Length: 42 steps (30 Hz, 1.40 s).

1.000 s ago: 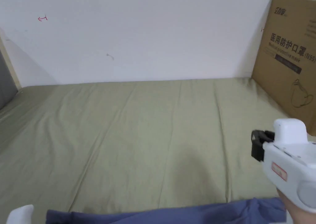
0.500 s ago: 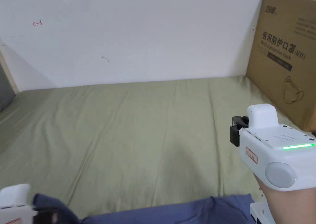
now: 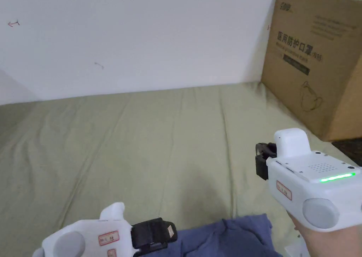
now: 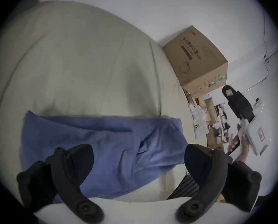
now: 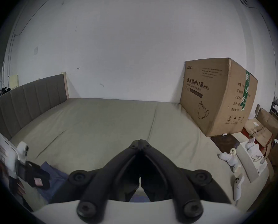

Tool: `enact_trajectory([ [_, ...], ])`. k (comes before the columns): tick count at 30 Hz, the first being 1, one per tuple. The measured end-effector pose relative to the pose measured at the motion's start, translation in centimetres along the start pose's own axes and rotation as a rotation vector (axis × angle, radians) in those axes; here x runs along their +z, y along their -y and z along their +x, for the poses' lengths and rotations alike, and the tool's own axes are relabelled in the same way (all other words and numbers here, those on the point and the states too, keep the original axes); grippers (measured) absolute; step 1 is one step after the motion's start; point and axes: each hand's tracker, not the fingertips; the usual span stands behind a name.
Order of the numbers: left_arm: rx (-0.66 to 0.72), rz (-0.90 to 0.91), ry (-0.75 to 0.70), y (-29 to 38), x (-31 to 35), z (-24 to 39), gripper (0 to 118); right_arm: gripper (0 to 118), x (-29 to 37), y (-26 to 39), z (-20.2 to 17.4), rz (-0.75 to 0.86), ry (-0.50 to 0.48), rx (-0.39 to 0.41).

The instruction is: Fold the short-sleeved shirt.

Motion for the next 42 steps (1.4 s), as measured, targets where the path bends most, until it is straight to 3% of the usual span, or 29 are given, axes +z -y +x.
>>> enact_trajectory([
  [1,-0.039,0.015,-0.039,0.2,1.0,0.1,109,0,0.1,0.0,0.1,0.002,0.003,-0.002],
  [2,-0.096,0.006,-0.065,0.1,1.9,0.0,86,0,0.2,0.0,0.3,0.005,0.004,-0.007],
  [4,-0.205,0.025,-0.142,0.1,3.0,0.0,15,0,0.3,0.0,0.4,0.005,0.003,-0.018],
  [5,-0.259,0.017,-0.195,0.7,3.1,0.3,2,0,0.3,0.1,0.4,0.007,0.005,-0.023],
  [6,-0.295,0.004,-0.244,1.0,2.7,0.3,2,0,0.4,0.2,0.3,0.008,0.007,-0.029],
  [13,-0.210,-0.149,-0.079,3.2,-3.3,0.3,2,0,0.3,0.9,0.4,-0.016,0.008,-0.055],
  [18,-0.212,-0.244,-0.118,5.7,-8.9,0.5,1,0,0.3,1.0,0.3,-0.029,-0.001,-0.040],
  [23,-0.132,-0.250,0.070,4.9,-7.1,0.8,1,0,0.5,0.8,0.0,-0.025,-0.007,-0.041],
  [29,-0.108,0.009,0.174,2.3,2.8,-2.8,2,0,1.0,0.3,-0.4,0.014,0.009,-0.042],
  [32,-0.027,0.100,0.194,1.0,8.1,-7.3,2,0,1.1,-0.1,-0.7,0.027,0.006,-0.040],
  [34,0.027,0.116,0.178,0.7,10.4,-9.8,11,0,1.0,-0.4,-1.0,0.028,0.000,-0.038],
  [35,0.050,0.117,0.144,0.8,11.4,-11.2,31,0,1.0,-0.4,-1.1,0.029,-0.003,-0.036],
  [38,0.101,0.104,0.136,1.4,12.2,-14.4,58,0,0.9,-0.4,-1.6,0.028,-0.016,-0.027],
  [39,0.119,0.075,0.129,1.8,12.0,-15.2,89,0,0.8,-0.4,-1.7,0.025,-0.021,-0.024],
  [40,0.130,0.037,0.139,2.2,11.5,-15.8,113,0,0.8,-0.3,-1.8,0.021,-0.024,-0.022],
  [42,0.167,0.039,0.187,2.7,10.8,-17.0,117,0,0.6,-0.2,-1.9,0.012,-0.028,-0.019],
])
